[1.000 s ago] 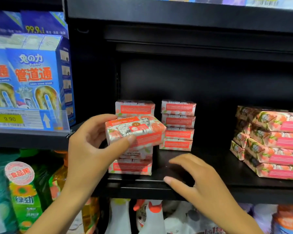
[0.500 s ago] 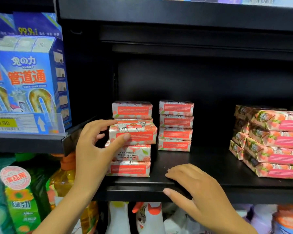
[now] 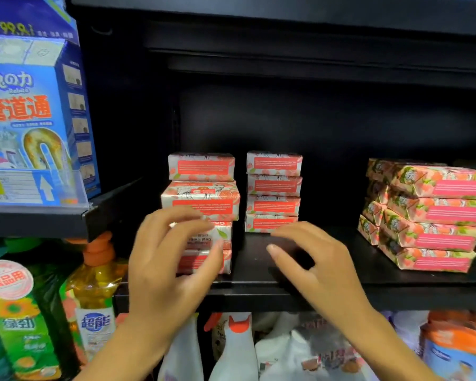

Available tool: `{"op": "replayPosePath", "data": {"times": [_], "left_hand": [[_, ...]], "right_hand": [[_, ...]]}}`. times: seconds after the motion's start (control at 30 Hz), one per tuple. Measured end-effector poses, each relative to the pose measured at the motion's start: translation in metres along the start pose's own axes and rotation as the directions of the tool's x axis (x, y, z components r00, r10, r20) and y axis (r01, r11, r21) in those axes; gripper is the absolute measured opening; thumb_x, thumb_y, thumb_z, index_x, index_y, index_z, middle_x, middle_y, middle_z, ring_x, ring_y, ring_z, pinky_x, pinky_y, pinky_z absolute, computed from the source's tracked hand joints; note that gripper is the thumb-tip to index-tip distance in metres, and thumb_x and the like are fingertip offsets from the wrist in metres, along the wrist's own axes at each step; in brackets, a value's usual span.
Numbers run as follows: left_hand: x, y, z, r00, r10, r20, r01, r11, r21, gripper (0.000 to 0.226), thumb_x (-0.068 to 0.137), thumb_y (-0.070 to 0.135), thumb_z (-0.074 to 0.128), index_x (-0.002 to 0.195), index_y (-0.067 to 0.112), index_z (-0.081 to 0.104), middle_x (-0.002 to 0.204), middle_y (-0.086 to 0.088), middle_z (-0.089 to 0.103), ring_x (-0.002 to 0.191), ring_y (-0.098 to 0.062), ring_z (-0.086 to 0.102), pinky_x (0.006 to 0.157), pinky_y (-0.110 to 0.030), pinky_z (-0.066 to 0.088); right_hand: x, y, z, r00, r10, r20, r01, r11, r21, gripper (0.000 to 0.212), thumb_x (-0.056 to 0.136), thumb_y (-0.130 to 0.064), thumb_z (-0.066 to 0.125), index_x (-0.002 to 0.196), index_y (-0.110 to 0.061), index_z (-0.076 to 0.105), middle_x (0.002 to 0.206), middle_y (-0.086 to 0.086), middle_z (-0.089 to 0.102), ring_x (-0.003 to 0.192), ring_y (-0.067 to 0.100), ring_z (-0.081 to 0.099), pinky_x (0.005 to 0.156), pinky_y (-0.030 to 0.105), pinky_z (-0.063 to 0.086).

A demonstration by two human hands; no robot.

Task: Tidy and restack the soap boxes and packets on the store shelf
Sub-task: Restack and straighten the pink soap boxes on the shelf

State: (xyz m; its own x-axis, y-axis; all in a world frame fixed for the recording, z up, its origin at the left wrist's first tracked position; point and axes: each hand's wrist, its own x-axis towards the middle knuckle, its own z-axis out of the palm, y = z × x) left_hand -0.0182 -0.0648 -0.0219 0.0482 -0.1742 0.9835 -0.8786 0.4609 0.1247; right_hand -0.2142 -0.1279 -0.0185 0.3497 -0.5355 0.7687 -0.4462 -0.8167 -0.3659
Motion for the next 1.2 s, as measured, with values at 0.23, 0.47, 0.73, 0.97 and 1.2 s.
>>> {"op": "replayPosePath", "data": {"times": [0.23, 0.47, 0.73, 0.97, 1.2], "left_hand": [[-0.018, 0.023, 0.033, 0.900, 0.162, 0.405, -0.179, 0.984, 0.004, 0.023, 0.089, 0.032, 0.057, 0.083, 0.013, 0.069, 0.082, 0.003, 0.065, 0.076, -0.015, 0.059, 0.067, -0.024, 0.046], [-0.021, 0.020, 0.042, 0.901, 0.184, 0.393, -0.231, 0.970, 0.075, 0.031, 0.089, 0.031, 0.057, 0.063, 0.015, 0.064, 0.060, 0.002, 0.058, 0.055, -0.018, 0.052, 0.046, -0.033, 0.043], [-0.023, 0.019, 0.042, 0.902, 0.201, 0.383, -0.239, 0.969, 0.056, 0.032, 0.090, 0.031, 0.057, 0.062, 0.016, 0.063, 0.060, 0.003, 0.057, 0.054, -0.016, 0.050, 0.045, -0.031, 0.042], [-0.020, 0.022, 0.037, 0.885, 0.133, 0.446, -0.138, 0.990, -0.020, 0.032, 0.088, 0.034, 0.056, 0.063, 0.018, 0.066, 0.060, 0.007, 0.059, 0.055, -0.013, 0.053, 0.047, -0.031, 0.044], [0.008, 0.038, 0.015, 0.801, -0.369, 0.472, 0.573, 0.701, -0.425, 0.026, 0.077, 0.055, 0.052, 0.088, 0.038, 0.068, 0.071, 0.013, 0.070, 0.067, -0.004, 0.067, 0.058, -0.012, 0.049]], "right_hand": [[0.073, 0.017, -0.010, 0.985, -0.008, -0.175, -0.040, 0.961, -0.273, 0.036, 0.084, -0.027, 0.066, 0.115, -0.010, 0.058, 0.116, 0.003, 0.056, 0.110, 0.014, 0.049, 0.089, 0.012, 0.035], [0.105, 0.038, -0.003, 0.996, 0.088, -0.028, -0.090, 0.861, -0.501, 0.021, 0.087, -0.021, 0.062, 0.100, -0.005, 0.059, 0.097, 0.009, 0.063, 0.084, 0.020, 0.057, 0.070, 0.025, 0.040], [0.098, 0.034, 0.004, 0.983, -0.054, -0.176, -0.051, 0.838, -0.543, 0.027, 0.080, -0.006, 0.069, 0.104, -0.001, 0.059, 0.110, 0.018, 0.058, 0.104, 0.034, 0.053, 0.082, 0.038, 0.047], [0.084, 0.033, -0.016, 0.951, -0.251, -0.180, 0.111, 0.822, -0.559, 0.030, 0.077, -0.014, 0.074, 0.100, 0.000, 0.061, 0.100, 0.015, 0.061, 0.093, 0.030, 0.055, 0.074, 0.030, 0.042], [0.041, 0.018, -0.037, 0.834, -0.469, -0.291, 0.284, 0.817, -0.502, 0.029, 0.084, -0.014, 0.068, 0.104, 0.005, 0.063, 0.105, 0.019, 0.063, 0.102, 0.027, 0.054, 0.096, 0.023, 0.037]]}}
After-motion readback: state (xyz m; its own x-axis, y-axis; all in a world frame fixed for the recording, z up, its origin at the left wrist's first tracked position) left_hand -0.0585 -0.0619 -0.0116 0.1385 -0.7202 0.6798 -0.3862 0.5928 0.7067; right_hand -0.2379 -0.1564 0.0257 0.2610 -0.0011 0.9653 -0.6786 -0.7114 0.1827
